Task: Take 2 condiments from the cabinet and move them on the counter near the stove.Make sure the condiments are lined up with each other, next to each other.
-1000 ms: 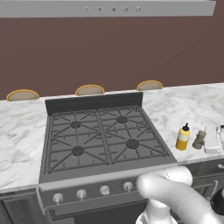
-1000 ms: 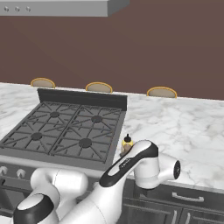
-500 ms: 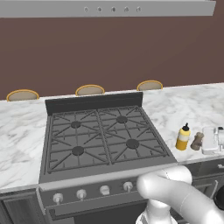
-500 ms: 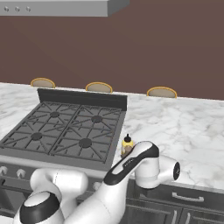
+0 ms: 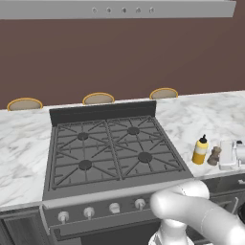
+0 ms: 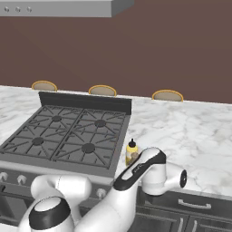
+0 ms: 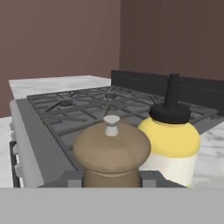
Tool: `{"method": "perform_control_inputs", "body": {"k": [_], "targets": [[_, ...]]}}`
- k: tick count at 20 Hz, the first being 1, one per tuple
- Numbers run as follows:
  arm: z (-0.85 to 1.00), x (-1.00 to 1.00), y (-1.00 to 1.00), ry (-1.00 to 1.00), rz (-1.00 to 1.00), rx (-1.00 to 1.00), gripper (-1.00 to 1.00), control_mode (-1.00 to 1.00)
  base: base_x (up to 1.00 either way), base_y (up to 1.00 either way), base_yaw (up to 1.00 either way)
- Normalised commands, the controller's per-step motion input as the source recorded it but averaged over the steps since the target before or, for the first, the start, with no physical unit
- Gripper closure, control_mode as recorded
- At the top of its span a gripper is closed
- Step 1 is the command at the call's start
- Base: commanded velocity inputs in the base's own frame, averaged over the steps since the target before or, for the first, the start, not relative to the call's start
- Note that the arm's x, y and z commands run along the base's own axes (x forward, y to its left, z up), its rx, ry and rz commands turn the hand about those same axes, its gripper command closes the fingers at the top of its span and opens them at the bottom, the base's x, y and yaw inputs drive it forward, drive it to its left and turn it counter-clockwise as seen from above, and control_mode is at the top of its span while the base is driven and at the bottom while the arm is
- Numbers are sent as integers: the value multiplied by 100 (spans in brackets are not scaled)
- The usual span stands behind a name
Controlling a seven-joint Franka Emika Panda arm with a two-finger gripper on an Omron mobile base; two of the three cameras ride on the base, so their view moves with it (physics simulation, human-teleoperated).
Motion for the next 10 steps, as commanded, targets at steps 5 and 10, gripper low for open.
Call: {"method": "perform_control_inputs", "body": {"k": [5,10], "targets": [[-19,11,-9,0,0,0,100,-100,0,0,0],[-22,13,-6,0,0,0,100,-100,0,0,0]]}}
